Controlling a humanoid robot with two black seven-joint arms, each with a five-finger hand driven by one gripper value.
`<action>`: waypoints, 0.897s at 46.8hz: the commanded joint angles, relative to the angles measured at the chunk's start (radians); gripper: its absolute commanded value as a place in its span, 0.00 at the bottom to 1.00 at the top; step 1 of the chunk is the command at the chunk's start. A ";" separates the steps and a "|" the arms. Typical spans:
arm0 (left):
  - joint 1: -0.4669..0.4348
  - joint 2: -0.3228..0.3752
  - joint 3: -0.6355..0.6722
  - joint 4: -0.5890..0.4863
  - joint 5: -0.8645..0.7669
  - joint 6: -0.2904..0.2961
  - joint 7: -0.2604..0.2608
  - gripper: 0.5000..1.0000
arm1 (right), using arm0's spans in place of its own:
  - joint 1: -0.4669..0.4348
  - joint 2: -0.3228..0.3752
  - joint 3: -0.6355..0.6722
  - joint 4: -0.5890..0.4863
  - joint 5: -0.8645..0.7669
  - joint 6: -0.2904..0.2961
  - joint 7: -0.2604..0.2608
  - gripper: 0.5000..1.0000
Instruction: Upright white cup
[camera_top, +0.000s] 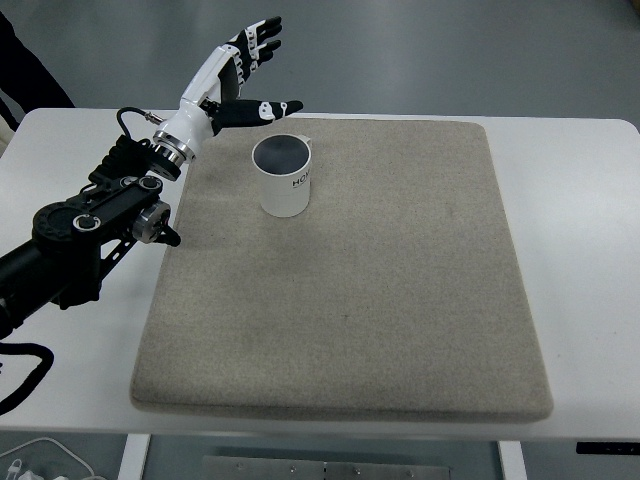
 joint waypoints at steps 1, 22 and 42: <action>-0.037 0.000 0.001 0.063 -0.079 0.000 0.000 0.99 | 0.000 0.000 0.000 0.000 0.000 0.000 0.000 0.86; -0.135 -0.015 0.004 0.250 -0.365 -0.021 0.003 0.99 | 0.000 0.000 0.003 0.000 0.000 0.000 0.000 0.86; -0.123 -0.021 0.013 0.377 -0.541 -0.202 0.305 0.99 | 0.000 0.000 0.000 -0.001 0.000 0.000 0.000 0.86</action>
